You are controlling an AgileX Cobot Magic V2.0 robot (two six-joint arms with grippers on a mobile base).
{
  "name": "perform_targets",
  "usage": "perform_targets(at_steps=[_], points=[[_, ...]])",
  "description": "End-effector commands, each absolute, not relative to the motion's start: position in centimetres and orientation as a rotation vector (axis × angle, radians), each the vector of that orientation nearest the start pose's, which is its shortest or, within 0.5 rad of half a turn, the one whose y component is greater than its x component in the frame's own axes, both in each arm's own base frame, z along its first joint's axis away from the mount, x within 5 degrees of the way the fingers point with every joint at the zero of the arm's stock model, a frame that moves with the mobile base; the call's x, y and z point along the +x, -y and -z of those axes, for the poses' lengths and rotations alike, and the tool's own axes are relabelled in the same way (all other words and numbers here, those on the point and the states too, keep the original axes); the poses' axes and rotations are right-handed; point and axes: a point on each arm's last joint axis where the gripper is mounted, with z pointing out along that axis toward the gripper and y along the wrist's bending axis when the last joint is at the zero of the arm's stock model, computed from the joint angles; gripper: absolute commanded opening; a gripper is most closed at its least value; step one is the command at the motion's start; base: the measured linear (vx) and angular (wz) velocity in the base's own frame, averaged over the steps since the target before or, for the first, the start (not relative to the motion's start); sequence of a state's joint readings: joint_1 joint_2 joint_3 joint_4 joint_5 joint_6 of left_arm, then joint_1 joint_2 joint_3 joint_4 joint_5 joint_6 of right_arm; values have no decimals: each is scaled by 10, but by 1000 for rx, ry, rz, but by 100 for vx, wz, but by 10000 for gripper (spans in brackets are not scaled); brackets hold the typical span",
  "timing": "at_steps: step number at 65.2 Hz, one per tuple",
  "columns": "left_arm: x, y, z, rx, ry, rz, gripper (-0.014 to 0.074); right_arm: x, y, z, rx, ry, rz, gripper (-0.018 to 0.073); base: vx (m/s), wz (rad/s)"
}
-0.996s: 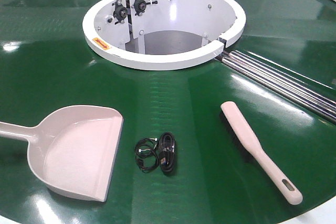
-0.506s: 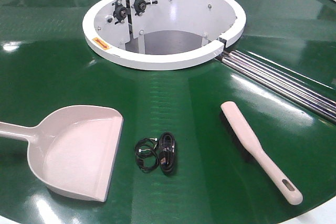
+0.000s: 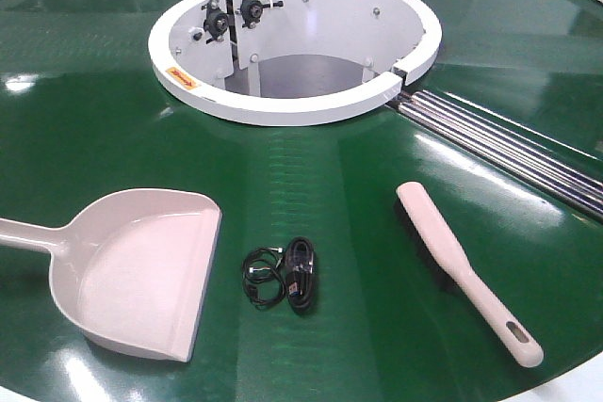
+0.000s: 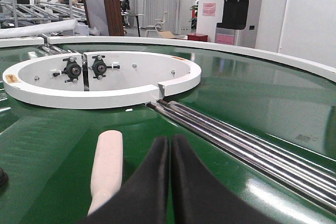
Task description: Clean and inspect green conveyor with broom and dustpan
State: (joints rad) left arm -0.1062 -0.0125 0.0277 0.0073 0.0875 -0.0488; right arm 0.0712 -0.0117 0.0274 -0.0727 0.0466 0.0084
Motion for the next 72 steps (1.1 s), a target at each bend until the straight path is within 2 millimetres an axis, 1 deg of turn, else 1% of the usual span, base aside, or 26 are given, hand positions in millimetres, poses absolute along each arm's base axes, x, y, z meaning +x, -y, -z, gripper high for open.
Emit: perform_targets(at_steps=[1,8,12,20,26,31,34,35,38,45,51,58,63,72], points=[[56,6,-201,35,-1508,128,-6,55,-4,-206,-106,-1468,-2,-8,0,0],[55,6,-202,35,-1501,128,-6,55,-4,-206,-106,-1468,-2,-8,0,0],[55,6,-208,43,-1434,121,-6,55,-4,-206,-106,-1468,-2,-8,0,0],[50,5,-229,41,-1257,125,-6,55,-4,-206,-106,-1468,-2,-8,0,0],[47,5,-250,57,-1225,101,-6,55,-4,-206,-106,-1468,-2,-8,0,0],[46,5,-269,64,-1284,92,-6,55,-4,-206,-106,-1468,-2,-8,0,0],[49,5,-279,80,-1356,74,-6,55,-4,-206,-106,-1468,-2,-8,0,0],[49,5,-285,89,-1363,62,-6,55,-4,-206,-106,-1468,-2,-8,0,0],[53,5,-296,118,-1439,28,-6,55,-4,-206,-106,-1468,-2,-8,0,0],[61,5,-325,160,-1546,-24,-6,55,-4,-206,-106,-1468,-2,-8,0,0],[75,5,-342,183,-1654,-59,-6,55,-4,-206,-106,-1468,-2,-8,0,0],[92,6,-349,185,-1753,-54,-6,55,-4,-206,-106,-1468,-2,-8,0,0],[104,8,-346,191,-1799,-55,-6,55,-4,-206,-106,-1468,-2,-8,0,0],[117,9,-341,194,-1827,-51,-6,55,-4,-206,-106,-1468,-2,-8,0,0]])
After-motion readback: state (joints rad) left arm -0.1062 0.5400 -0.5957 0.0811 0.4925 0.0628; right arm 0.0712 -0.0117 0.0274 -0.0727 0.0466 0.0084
